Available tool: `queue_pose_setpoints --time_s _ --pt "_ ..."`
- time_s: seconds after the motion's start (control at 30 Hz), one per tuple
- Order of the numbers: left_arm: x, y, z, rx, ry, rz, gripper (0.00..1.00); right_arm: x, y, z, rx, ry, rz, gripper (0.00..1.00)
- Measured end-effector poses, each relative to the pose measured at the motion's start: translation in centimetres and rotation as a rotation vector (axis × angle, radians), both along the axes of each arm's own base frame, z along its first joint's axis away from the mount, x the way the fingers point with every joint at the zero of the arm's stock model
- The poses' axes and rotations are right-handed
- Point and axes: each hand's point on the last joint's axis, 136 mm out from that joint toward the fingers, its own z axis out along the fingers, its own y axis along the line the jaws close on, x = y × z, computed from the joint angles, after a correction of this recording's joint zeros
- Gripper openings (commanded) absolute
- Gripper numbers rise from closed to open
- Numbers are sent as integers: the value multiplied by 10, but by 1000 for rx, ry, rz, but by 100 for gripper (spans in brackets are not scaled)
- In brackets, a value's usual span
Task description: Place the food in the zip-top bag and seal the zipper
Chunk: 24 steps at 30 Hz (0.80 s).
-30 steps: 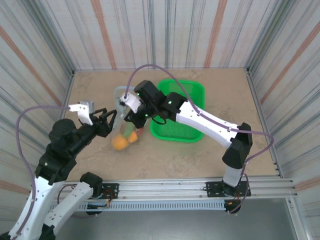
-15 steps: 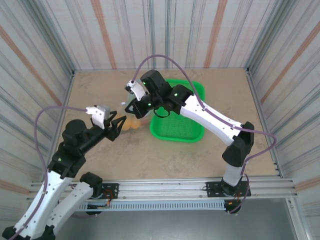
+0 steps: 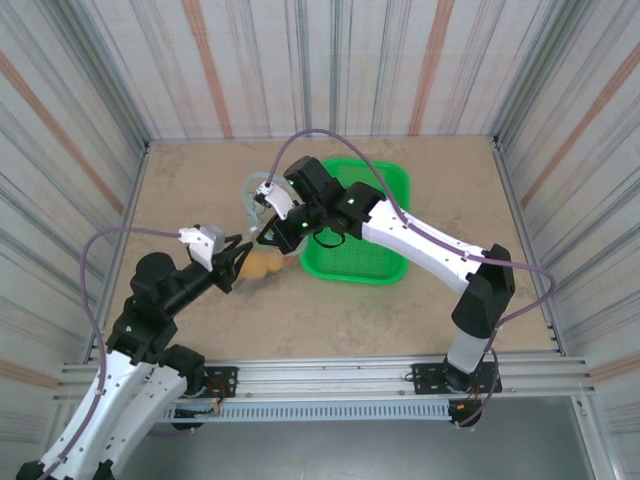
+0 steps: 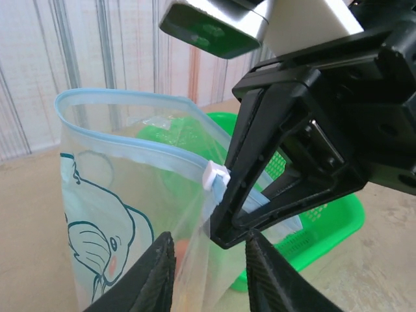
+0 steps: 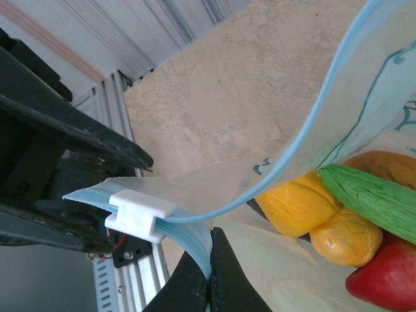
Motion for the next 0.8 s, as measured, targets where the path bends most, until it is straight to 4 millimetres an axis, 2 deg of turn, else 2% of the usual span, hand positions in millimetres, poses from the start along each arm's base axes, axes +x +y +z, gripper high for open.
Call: queue_pose_setpoints --time_s 0.17,0.33,0.63,0.8 --pt "2 -2 -7 -12 -12 -9 25 -3 1 4 21 0 14 0" --pt "5 -1 -4 -16 -29 -7 26 -6 1 2 32 7 28 0" --pt "8 -14 -11 12 -5 -89 9 -8 0 -3 29 15 32 0" --pt "7 -16 -6 19 -18 -102 14 -7 1 -3 32 13 32 0"
